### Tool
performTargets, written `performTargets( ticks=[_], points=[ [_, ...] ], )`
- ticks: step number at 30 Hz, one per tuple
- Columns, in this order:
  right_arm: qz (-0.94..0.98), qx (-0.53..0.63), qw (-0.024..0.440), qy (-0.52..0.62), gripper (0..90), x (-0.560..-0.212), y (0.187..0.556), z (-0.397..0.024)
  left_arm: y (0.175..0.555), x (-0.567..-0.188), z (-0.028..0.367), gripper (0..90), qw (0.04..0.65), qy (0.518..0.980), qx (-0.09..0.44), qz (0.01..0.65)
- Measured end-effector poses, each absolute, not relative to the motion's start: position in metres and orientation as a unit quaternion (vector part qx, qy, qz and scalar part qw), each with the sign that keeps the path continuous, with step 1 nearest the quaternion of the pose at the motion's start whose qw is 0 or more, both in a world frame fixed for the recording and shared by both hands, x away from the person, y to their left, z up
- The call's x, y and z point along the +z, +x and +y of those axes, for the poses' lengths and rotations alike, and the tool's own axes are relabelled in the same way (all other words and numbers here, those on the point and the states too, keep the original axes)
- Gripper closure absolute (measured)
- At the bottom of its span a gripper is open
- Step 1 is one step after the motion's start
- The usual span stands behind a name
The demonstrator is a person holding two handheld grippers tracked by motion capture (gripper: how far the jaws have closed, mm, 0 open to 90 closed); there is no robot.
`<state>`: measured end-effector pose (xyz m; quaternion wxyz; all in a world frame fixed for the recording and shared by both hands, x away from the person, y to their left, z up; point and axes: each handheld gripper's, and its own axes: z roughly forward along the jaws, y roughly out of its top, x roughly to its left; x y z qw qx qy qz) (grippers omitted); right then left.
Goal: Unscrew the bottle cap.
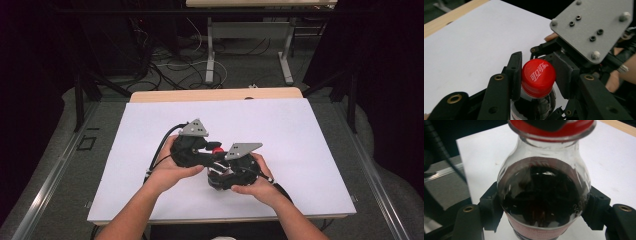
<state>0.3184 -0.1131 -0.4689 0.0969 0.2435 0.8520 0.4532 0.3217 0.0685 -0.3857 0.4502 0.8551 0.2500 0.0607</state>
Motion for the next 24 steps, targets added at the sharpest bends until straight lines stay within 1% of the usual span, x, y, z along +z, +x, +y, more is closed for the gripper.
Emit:
performTargets(
  ticks=[2, 5, 6, 7, 9, 12, 14, 17, 19, 21, 22, 23, 24],
  points=[
    [0.849, 0.449, 0.113, 0.255, 30.2, -0.470, 0.318, -0.113, 0.317, -0.388, 0.063, 61.3, 0.454, 0.839, 0.089, 0.285],
    [0.848, 0.438, 0.133, 0.268, 30.1, -0.471, 0.317, -0.111, 0.311, -0.389, 0.057, 61.4, 0.439, 0.825, 0.115, 0.336],
    [0.847, 0.436, 0.144, 0.270, 30.2, -0.471, 0.317, -0.110, 0.309, -0.389, 0.054, 61.4, 0.442, 0.817, 0.121, 0.350],
    [0.845, 0.438, 0.142, 0.271, 30.1, -0.472, 0.317, -0.111, 0.307, -0.389, 0.052, 61.3, 0.445, 0.813, 0.127, 0.353],
    [0.844, 0.443, 0.134, 0.270, 30.1, -0.471, 0.318, -0.112, 0.306, -0.388, 0.051, 61.2, 0.443, 0.814, 0.131, 0.352],
    [0.845, 0.446, 0.130, 0.264, 30.1, -0.470, 0.318, -0.113, 0.308, -0.386, 0.053, 59.9, 0.440, 0.823, 0.117, 0.341],
    [0.848, 0.446, 0.124, 0.257, 30.1, -0.469, 0.317, -0.114, 0.310, -0.385, 0.057, 55.3, 0.431, 0.832, 0.109, 0.332],
    [0.851, 0.447, 0.111, 0.253, 30.1, -0.468, 0.318, -0.115, 0.312, -0.384, 0.064, 48.5, 0.449, 0.829, 0.085, 0.323],
    [0.850, 0.451, 0.105, 0.251, 30.1, -0.468, 0.318, -0.115, 0.315, -0.384, 0.071, 45.1, 0.459, 0.830, 0.078, 0.307],
    [0.852, 0.454, 0.098, 0.243, 30.1, -0.468, 0.318, -0.115, 0.319, -0.384, 0.077, 44.5, 0.464, 0.838, 0.063, 0.279],
    [0.852, 0.456, 0.097, 0.240, 30.1, -0.468, 0.318, -0.115, 0.320, -0.384, 0.079, 44.5, 0.471, 0.839, 0.047, 0.268],
    [0.854, 0.456, 0.092, 0.235, 30.1, -0.468, 0.317, -0.114, 0.322, -0.385, 0.081, 46.5, 0.475, 0.841, 0.030, 0.257],
    [0.854, 0.456, 0.092, 0.235, 30.1, -0.468, 0.317, -0.114, 0.324, -0.386, 0.083, 46.5, 0.477, 0.844, 0.020, 0.244]
  ],
)
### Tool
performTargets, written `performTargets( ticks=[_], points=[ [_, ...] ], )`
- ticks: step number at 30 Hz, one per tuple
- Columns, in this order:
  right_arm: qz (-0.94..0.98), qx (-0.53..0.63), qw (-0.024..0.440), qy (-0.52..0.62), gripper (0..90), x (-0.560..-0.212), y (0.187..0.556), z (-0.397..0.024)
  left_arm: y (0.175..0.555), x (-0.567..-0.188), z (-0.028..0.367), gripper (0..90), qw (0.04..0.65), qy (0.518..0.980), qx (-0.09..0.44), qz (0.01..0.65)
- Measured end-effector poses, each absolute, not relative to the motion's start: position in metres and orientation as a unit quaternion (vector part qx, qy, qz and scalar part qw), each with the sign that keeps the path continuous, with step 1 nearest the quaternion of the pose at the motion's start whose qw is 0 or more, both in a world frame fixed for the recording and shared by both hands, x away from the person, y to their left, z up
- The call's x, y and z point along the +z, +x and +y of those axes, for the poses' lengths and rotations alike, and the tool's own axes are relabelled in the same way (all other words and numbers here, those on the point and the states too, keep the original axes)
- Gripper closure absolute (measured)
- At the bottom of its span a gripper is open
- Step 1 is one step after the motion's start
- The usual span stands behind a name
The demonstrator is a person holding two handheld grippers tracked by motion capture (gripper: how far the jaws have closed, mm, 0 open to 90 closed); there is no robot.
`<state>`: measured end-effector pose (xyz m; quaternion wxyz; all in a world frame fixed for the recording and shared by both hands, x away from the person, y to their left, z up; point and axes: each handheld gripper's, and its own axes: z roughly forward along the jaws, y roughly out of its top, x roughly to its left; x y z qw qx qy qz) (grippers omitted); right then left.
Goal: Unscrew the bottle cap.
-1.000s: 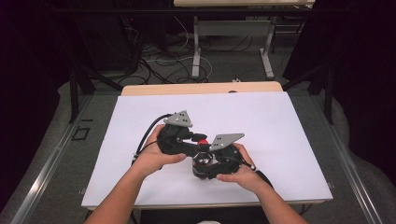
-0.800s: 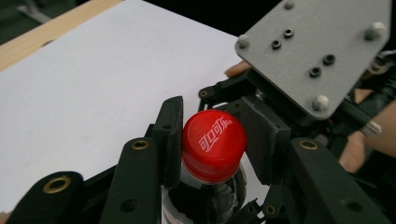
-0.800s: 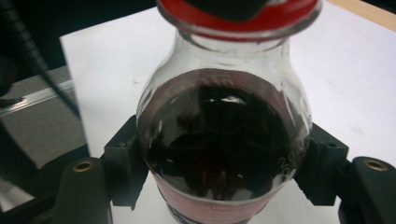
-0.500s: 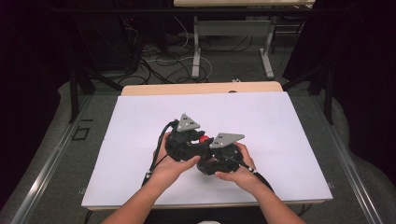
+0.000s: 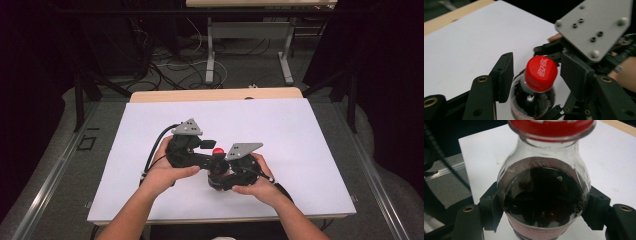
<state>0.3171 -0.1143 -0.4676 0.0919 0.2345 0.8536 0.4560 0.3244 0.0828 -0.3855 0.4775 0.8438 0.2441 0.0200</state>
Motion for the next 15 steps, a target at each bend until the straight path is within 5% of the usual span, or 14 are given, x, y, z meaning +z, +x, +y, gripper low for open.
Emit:
performTargets(
  ticks=[7, 15],
  points=[
    [0.861, 0.455, 0.071, 0.217, 30.1, -0.468, 0.315, -0.111, 0.332, -0.390, 0.084, 57.8, 0.474, 0.857, -0.004, 0.202],
    [0.856, 0.448, 0.089, 0.242, 30.1, -0.469, 0.316, -0.112, 0.324, -0.392, 0.074, 61.2, 0.475, 0.841, 0.046, 0.254]
  ],
)
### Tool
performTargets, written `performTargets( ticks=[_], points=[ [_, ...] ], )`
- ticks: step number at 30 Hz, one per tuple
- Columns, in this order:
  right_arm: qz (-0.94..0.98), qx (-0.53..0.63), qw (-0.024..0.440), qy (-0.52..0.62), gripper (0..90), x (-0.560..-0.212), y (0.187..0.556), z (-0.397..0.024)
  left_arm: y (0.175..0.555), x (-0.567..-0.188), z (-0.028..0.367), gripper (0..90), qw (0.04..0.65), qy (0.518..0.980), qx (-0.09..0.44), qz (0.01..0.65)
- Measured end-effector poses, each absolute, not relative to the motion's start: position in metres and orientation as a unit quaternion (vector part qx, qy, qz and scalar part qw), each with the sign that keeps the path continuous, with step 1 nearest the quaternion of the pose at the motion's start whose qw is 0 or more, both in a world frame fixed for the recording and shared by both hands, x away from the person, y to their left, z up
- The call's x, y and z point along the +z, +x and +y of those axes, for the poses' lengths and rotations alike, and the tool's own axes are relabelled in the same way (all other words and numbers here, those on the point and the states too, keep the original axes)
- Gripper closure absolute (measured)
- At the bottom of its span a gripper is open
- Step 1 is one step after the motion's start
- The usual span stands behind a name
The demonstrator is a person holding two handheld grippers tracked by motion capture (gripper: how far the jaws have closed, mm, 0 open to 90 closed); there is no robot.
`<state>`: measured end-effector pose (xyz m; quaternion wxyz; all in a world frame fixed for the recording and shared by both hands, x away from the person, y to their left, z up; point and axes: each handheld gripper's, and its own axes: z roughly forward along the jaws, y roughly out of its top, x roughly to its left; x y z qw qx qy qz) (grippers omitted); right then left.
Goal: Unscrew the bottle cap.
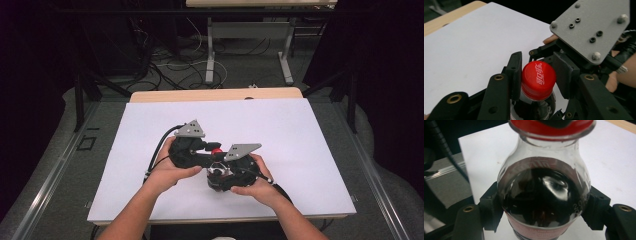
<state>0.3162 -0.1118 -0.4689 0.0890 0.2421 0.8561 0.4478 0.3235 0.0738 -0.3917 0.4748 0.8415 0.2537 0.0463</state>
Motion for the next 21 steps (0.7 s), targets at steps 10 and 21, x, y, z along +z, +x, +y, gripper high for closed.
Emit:
performTargets(
  ticks=[10, 21],
  points=[
    [0.844, 0.444, 0.121, 0.276, 30.1, -0.471, 0.317, -0.111, 0.305, -0.391, 0.051, 61.2, 0.451, 0.805, 0.130, 0.362],
    [0.845, 0.456, 0.103, 0.258, 30.1, -0.468, 0.318, -0.115, 0.311, -0.386, 0.071, 49.7, 0.474, 0.823, 0.097, 0.297]
  ],
)
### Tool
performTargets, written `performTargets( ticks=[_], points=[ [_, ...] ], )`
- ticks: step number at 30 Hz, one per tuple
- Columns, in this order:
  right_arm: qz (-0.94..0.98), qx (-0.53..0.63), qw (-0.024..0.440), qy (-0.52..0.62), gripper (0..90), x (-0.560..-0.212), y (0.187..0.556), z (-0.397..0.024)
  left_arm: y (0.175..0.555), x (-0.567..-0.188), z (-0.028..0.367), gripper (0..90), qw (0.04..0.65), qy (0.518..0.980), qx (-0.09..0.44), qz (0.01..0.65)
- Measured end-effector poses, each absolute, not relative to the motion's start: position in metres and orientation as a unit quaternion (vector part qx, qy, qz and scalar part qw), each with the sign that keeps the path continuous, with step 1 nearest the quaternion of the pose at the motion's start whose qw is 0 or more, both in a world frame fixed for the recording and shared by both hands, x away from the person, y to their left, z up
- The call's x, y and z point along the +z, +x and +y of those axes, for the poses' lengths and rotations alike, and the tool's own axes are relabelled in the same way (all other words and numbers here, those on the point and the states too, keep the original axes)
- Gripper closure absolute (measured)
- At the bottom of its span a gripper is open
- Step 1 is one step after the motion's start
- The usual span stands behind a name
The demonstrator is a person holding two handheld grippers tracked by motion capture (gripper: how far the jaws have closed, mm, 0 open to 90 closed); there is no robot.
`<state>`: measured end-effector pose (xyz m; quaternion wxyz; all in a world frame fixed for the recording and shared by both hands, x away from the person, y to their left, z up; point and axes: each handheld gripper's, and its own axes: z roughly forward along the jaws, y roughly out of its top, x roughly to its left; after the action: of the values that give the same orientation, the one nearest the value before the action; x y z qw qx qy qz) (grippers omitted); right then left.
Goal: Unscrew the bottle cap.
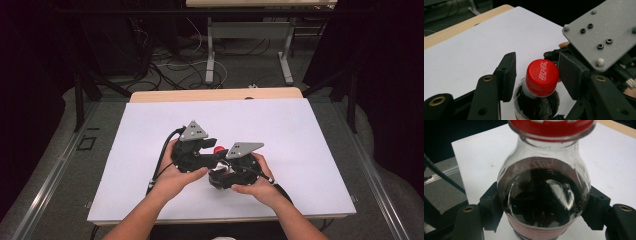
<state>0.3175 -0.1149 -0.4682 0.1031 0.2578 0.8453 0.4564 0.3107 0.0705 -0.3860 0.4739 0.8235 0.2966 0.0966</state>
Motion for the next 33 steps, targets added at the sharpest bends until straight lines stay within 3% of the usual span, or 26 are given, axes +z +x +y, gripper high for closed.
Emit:
performTargets(
  ticks=[6, 12, 19, 26, 29, 33],
  points=[
    [0.851, 0.456, 0.087, 0.247, 30.1, -0.469, 0.317, -0.112, 0.321, -0.388, 0.080, 49.3, 0.485, 0.832, 0.051, 0.262],
    [0.853, 0.454, 0.086, 0.242, 30.1, -0.470, 0.315, -0.110, 0.325, -0.392, 0.081, 58.8, 0.491, 0.837, 0.028, 0.238],
    [0.852, 0.451, 0.090, 0.249, 30.1, -0.471, 0.316, -0.111, 0.321, -0.392, 0.072, 61.4, 0.484, 0.834, 0.060, 0.259],
    [0.847, 0.450, 0.103, 0.264, 30.1, -0.471, 0.316, -0.111, 0.308, -0.388, 0.059, 61.6, 0.458, 0.818, 0.112, 0.330],
    [0.847, 0.450, 0.103, 0.265, 30.1, -0.471, 0.316, -0.112, 0.308, -0.388, 0.058, 61.4, 0.458, 0.819, 0.108, 0.328],
    [0.845, 0.454, 0.098, 0.264, 30.1, -0.470, 0.317, -0.114, 0.312, -0.387, 0.064, 52.6, 0.471, 0.821, 0.092, 0.310]
  ],
)
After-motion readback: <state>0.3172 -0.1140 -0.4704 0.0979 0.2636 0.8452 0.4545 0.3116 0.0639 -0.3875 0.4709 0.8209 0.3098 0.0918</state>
